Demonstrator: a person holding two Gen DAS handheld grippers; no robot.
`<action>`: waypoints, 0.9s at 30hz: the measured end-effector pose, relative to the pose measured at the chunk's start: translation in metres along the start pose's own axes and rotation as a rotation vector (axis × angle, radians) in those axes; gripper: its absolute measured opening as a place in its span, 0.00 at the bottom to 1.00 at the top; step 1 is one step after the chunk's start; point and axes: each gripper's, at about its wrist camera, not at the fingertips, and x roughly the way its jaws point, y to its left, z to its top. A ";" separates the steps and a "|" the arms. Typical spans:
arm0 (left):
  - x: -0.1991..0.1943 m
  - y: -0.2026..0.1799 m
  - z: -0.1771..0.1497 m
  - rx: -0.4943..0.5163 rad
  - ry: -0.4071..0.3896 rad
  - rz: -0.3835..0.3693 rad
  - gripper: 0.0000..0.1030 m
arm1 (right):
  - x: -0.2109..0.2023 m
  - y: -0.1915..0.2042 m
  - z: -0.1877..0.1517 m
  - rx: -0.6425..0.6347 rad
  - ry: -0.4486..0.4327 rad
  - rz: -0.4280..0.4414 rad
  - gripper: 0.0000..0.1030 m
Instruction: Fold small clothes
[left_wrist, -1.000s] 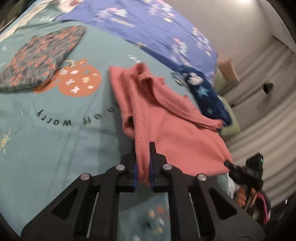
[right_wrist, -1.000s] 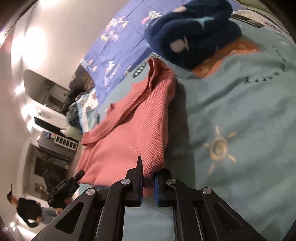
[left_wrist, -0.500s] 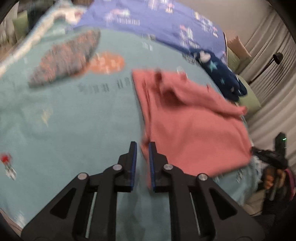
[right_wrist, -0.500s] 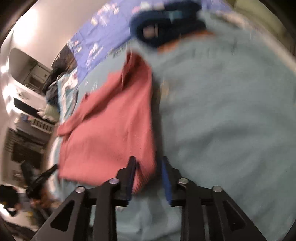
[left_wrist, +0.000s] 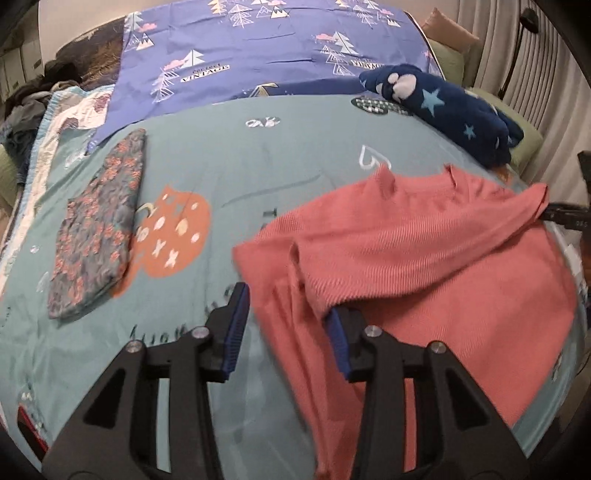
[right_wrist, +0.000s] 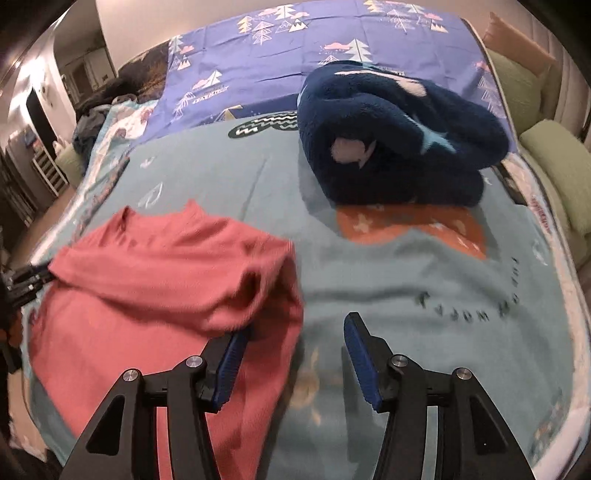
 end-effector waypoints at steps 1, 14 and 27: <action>0.003 0.002 0.009 -0.020 -0.013 -0.015 0.43 | 0.004 -0.003 0.007 0.028 -0.010 0.025 0.53; 0.020 0.033 0.031 -0.242 -0.026 -0.157 0.54 | 0.025 -0.044 0.019 0.255 0.011 0.159 0.53; 0.013 0.040 0.051 -0.207 0.028 -0.196 0.71 | 0.026 -0.034 0.024 0.222 0.014 0.195 0.53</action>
